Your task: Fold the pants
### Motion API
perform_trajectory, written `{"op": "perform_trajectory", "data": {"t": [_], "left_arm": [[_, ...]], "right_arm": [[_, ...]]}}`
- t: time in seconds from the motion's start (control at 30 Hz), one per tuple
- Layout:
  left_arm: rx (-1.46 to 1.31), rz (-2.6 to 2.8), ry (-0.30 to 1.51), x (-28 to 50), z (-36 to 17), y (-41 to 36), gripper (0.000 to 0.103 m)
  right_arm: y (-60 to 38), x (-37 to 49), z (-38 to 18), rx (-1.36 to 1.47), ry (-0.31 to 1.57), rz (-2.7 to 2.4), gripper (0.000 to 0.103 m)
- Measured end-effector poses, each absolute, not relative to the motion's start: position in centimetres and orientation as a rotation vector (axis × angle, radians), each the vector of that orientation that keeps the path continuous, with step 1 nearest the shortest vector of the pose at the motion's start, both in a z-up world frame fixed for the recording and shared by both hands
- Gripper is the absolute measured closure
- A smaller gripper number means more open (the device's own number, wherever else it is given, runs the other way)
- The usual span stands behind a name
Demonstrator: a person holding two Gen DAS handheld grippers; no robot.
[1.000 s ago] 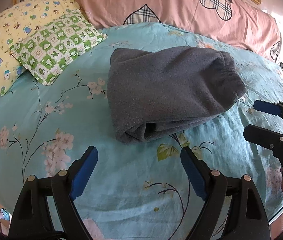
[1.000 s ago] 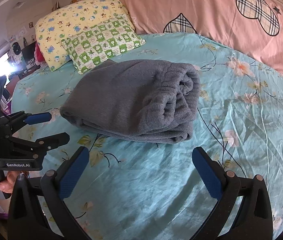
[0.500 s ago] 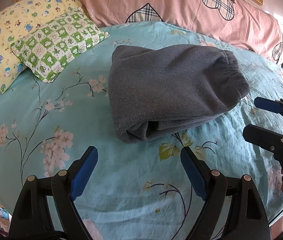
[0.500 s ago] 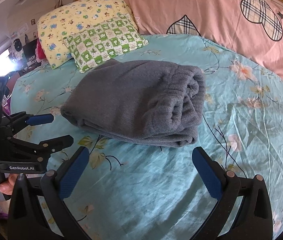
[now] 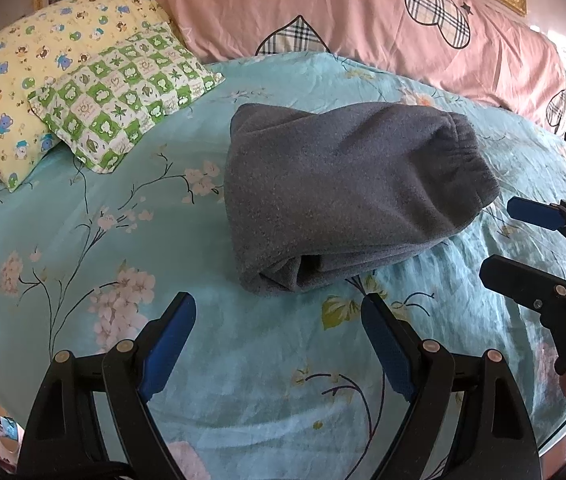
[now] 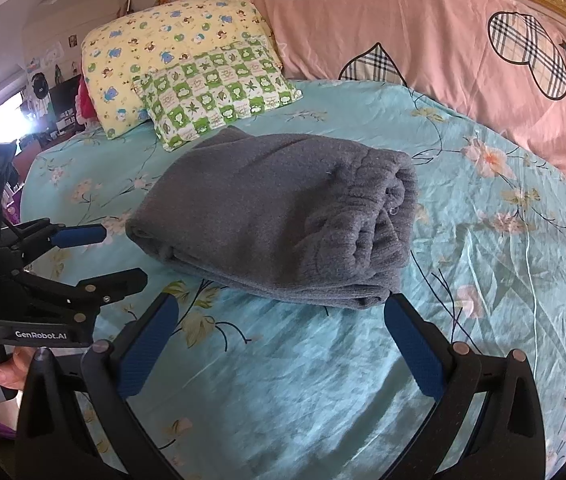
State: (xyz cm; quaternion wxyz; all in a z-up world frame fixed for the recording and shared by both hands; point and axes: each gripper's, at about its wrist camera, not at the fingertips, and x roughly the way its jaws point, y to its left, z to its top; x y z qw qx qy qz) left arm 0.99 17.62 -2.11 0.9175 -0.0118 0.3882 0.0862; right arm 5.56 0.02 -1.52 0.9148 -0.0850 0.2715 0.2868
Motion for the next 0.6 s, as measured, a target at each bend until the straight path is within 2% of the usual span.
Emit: {"op": "perform_trajectory", "data": {"t": [0.6], "left_arm": [[-0.01,0.172,0.782,1.06,-1.41,17.41,0.018]], "right_arm": [[-0.37,5.67,-1.15,-0.151,0.552,0.594,0.001]]}}
